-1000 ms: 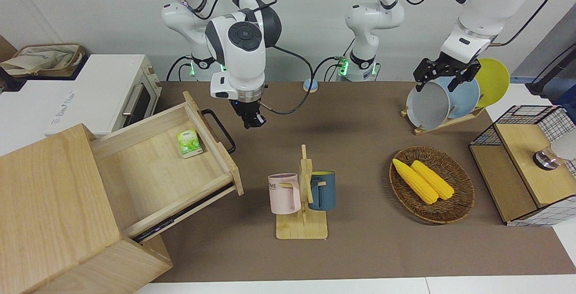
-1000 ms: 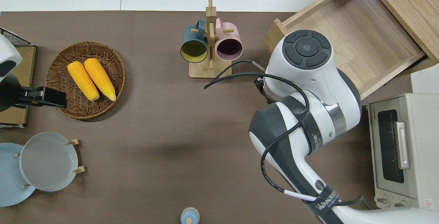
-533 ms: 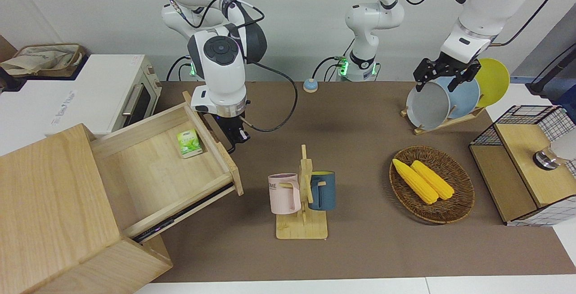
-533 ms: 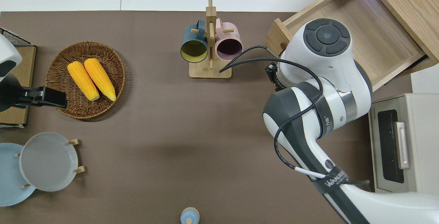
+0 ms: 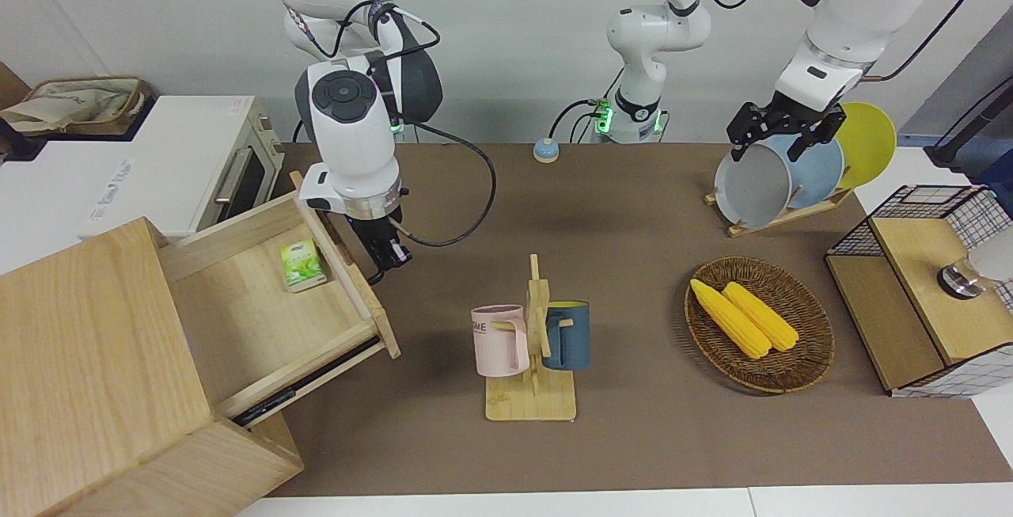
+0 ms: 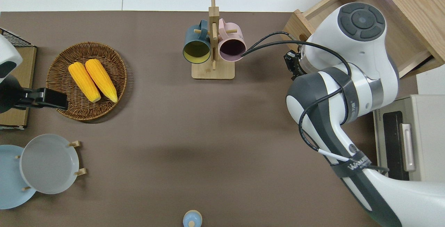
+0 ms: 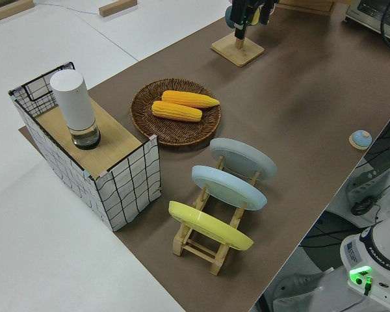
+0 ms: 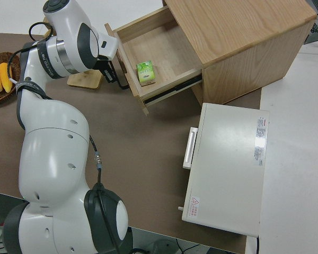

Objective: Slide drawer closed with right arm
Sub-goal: 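Push the drawer front away from the robot with the right gripper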

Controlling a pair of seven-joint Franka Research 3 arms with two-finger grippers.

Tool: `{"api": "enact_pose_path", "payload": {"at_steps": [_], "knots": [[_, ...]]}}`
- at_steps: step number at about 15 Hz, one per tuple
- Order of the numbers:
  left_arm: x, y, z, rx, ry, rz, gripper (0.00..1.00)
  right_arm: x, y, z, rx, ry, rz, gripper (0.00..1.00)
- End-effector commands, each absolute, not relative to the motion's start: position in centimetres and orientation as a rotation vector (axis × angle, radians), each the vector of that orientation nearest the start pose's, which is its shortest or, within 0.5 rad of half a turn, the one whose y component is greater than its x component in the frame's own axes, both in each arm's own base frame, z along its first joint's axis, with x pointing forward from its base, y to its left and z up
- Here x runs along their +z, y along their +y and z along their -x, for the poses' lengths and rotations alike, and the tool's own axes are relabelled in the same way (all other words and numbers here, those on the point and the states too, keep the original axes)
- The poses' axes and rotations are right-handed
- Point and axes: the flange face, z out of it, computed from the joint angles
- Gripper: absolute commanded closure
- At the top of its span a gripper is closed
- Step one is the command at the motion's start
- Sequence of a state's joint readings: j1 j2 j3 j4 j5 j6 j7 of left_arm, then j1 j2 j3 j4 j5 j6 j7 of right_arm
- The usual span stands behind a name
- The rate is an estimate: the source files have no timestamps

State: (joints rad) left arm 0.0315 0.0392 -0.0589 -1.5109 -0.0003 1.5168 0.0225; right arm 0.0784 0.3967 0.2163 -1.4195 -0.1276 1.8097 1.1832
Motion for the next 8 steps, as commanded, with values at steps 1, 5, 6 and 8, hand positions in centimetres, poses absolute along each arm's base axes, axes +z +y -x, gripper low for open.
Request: {"api": "enact_pose_path", "payload": {"at_steps": [1, 5, 6, 8], "knots": [[62.9, -1.3, -56.3, 0.062, 0.094, 3.126, 0.01, 48.0, 13.6, -67.6, -0.079, 1.284, 2.875, 1.0], [62.9, -1.3, -56.3, 0.062, 0.094, 3.126, 0.01, 48.7, 9.6, -68.6, -0.095, 1.309, 2.853, 1.0], [63.0, -1.3, -56.3, 0.06, 0.094, 3.126, 0.01, 48.8, 9.1, -68.7, -0.097, 1.303, 2.855, 1.0], [63.0, -1.3, -56.3, 0.06, 0.092, 3.126, 0.01, 48.7, 7.5, -69.0, -0.099, 1.311, 2.852, 1.0]]}}
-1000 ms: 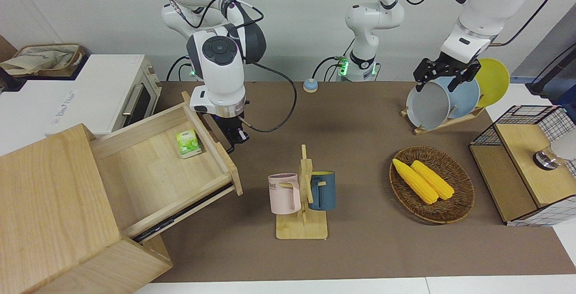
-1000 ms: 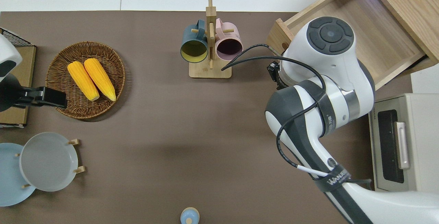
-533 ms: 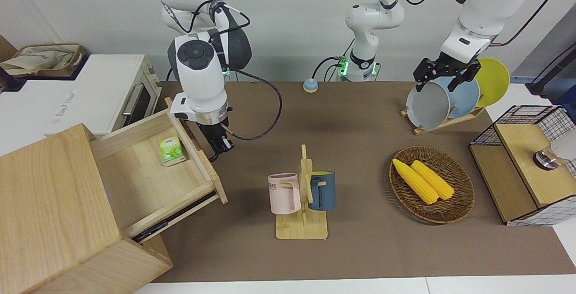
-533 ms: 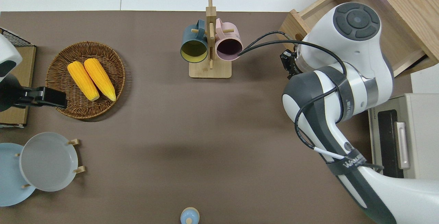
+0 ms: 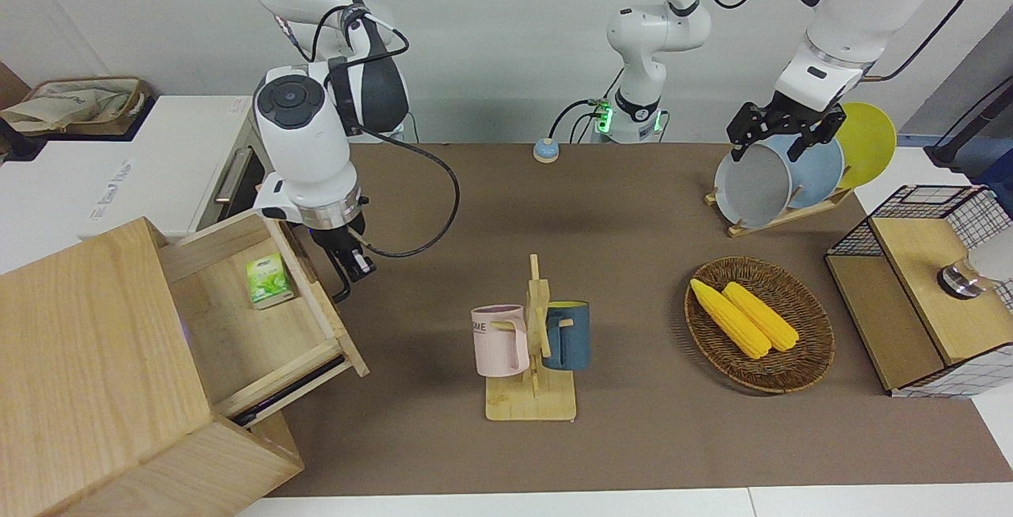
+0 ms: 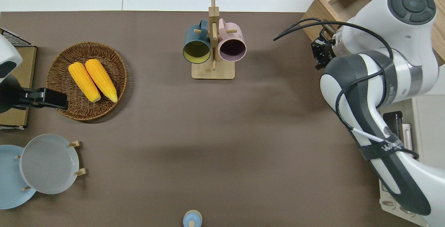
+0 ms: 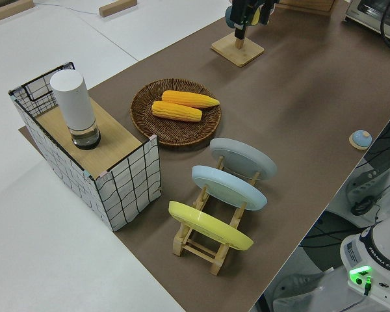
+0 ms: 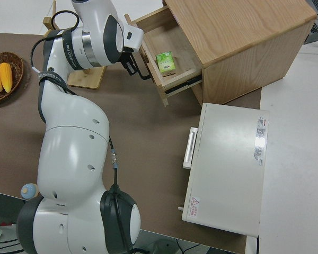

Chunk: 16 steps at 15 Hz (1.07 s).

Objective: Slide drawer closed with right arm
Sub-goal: 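Push the drawer front away from the robot with the right gripper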

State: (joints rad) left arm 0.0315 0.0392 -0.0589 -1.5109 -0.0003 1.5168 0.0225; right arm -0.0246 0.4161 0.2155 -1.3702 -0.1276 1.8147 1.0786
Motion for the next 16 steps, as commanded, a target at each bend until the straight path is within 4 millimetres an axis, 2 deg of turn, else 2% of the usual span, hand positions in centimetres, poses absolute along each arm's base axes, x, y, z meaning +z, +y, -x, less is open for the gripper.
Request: {"api": "enact_pose_path", "payload": {"at_steps": [1, 8, 9, 16], "knots": [[62.9, -1.3, -56.3, 0.062, 0.094, 3.126, 0.01, 48.5, 6.9, -69.1, -0.096, 1.32, 2.848, 1.0], [63.0, -1.3, -56.3, 0.06, 0.094, 3.126, 0.01, 47.7, 2.0, -70.2, -0.098, 1.404, 2.805, 1.0], [62.9, -1.3, -56.3, 0.062, 0.094, 3.126, 0.0, 47.7, 0.8, -70.2, -0.099, 1.4, 2.807, 1.0], [63.0, -1.3, -56.3, 0.06, 0.094, 3.126, 0.01, 47.9, -2.5, -70.4, -0.118, 1.349, 2.835, 1.0]]}}
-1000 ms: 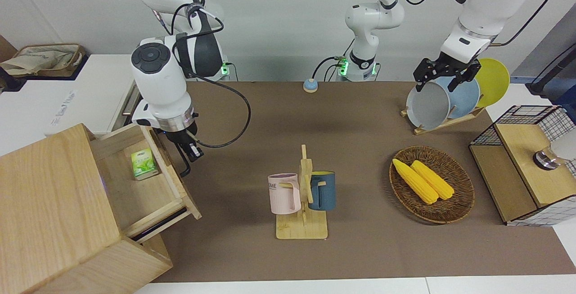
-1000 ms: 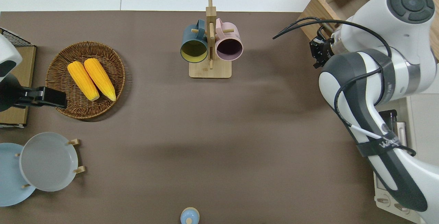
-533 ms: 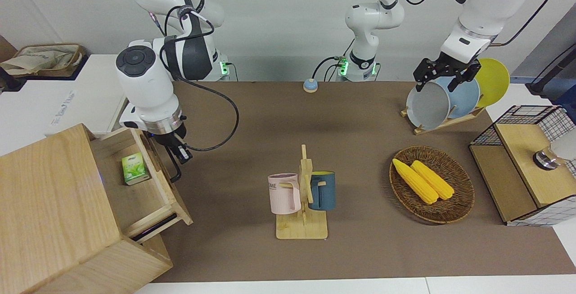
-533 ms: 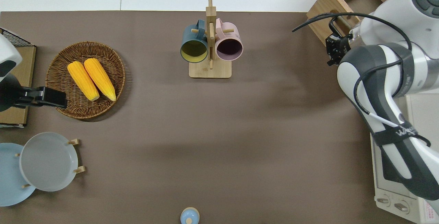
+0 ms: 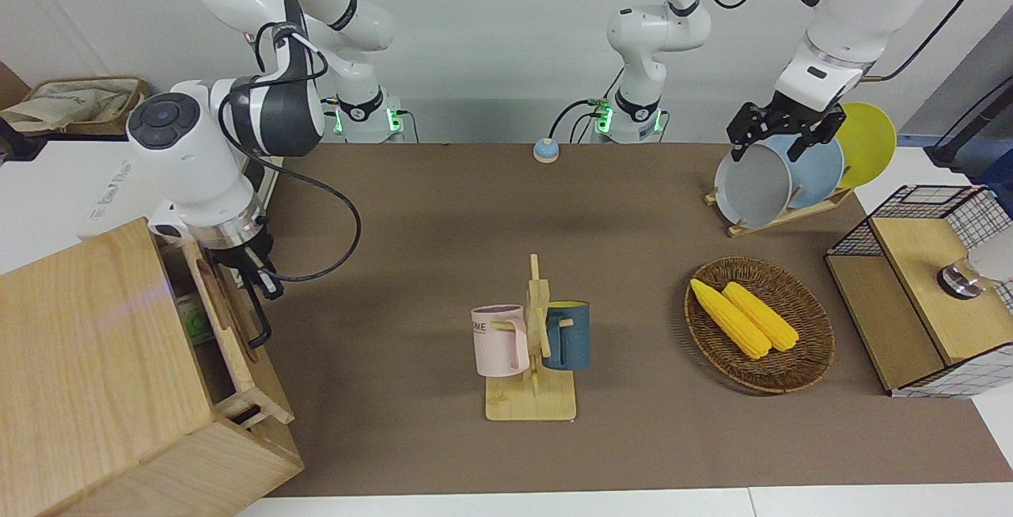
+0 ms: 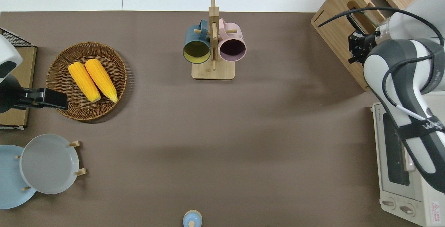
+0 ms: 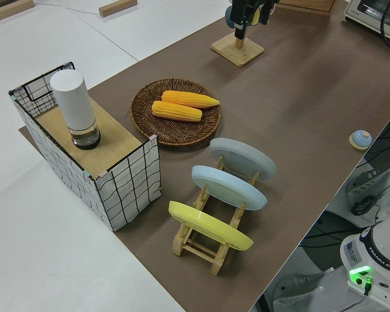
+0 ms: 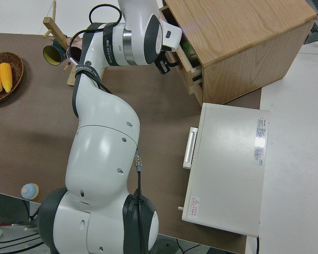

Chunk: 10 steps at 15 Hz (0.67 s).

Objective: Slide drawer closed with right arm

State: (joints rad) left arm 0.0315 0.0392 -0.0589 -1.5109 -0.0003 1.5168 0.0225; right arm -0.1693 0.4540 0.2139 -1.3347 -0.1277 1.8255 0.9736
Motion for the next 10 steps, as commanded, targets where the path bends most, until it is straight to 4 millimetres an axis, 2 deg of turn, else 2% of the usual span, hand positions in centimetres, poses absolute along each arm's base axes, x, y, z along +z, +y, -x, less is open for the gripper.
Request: {"api": "enact_pose_path", "payload": {"at_steps": [1, 3, 10], "knots": [[63.0, -1.3, -56.3, 0.06, 0.094, 3.126, 0.01, 48.0, -3.2, -70.4, -0.122, 1.345, 2.84, 1.0], [63.0, -1.3, -56.3, 0.06, 0.094, 3.126, 0.01, 47.9, -5.3, -70.3, -0.122, 1.32, 2.851, 1.0], [63.0, -1.3, -56.3, 0.06, 0.094, 3.126, 0.01, 47.6, -5.5, -70.6, -0.135, 1.315, 2.847, 1.0]]}}
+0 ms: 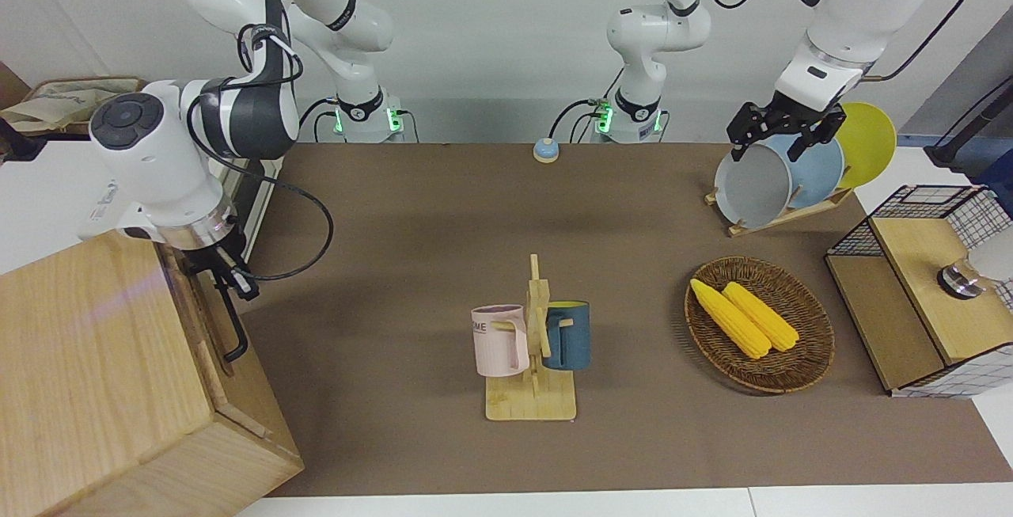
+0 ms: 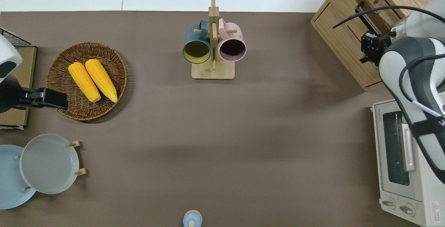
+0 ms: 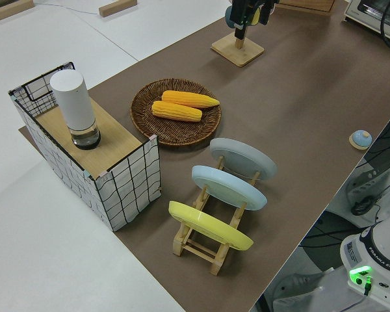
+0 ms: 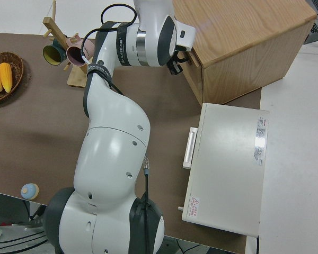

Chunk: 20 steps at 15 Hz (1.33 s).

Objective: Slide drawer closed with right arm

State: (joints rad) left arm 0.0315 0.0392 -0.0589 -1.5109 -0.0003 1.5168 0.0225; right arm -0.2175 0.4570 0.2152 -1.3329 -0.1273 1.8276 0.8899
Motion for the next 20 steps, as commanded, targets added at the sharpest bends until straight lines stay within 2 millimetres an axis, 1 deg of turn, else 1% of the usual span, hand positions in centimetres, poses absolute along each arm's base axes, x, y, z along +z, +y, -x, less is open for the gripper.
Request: {"api": "enact_pose_path", "payload": {"at_steps": [1, 2, 4, 8, 10, 13, 16, 18, 19, 20], "knots": [[63.0, -1.3, -56.3, 0.06, 0.094, 3.126, 0.01, 47.6, -5.3, -70.6, -0.135, 1.311, 2.848, 1.0], [63.0, -1.3, -56.3, 0.06, 0.094, 3.126, 0.01, 47.7, -4.9, -70.6, -0.135, 1.3, 2.853, 1.0], [62.9, -1.3, -56.3, 0.062, 0.094, 3.126, 0.01, 47.6, -3.1, -70.6, -0.121, 1.268, 2.87, 1.0], [62.9, -1.3, -56.3, 0.062, 0.094, 3.126, 0.01, 47.6, 1.0, -70.4, -0.099, 1.181, 2.903, 1.0], [62.9, -1.3, -56.3, 0.062, 0.094, 3.126, 0.01, 48.3, 5.0, -69.8, -0.091, 1.098, 2.941, 1.0], [63.0, -1.3, -56.3, 0.06, 0.094, 3.126, 0.01, 50.9, 10.4, -67.5, -0.069, 0.988, 2.994, 1.0], [62.9, -1.3, -56.3, 0.062, 0.094, 3.126, 0.01, 53.6, 14.8, -64.5, -0.073, 0.874, 3.044, 1.0], [62.9, -1.3, -56.3, 0.062, 0.094, 3.126, 0.01, 55.5, 16.5, -62.3, -0.093, 0.748, 3.087, 1.0], [62.9, -1.3, -56.3, 0.062, 0.094, 3.126, 0.01, 56.8, 17.1, -61.1, -0.109, 0.679, 3.105, 1.0], [62.9, -1.3, -56.3, 0.062, 0.094, 3.126, 0.01, 57.6, 17.1, -60.1, -0.106, 0.618, 3.121, 1.0]]}}
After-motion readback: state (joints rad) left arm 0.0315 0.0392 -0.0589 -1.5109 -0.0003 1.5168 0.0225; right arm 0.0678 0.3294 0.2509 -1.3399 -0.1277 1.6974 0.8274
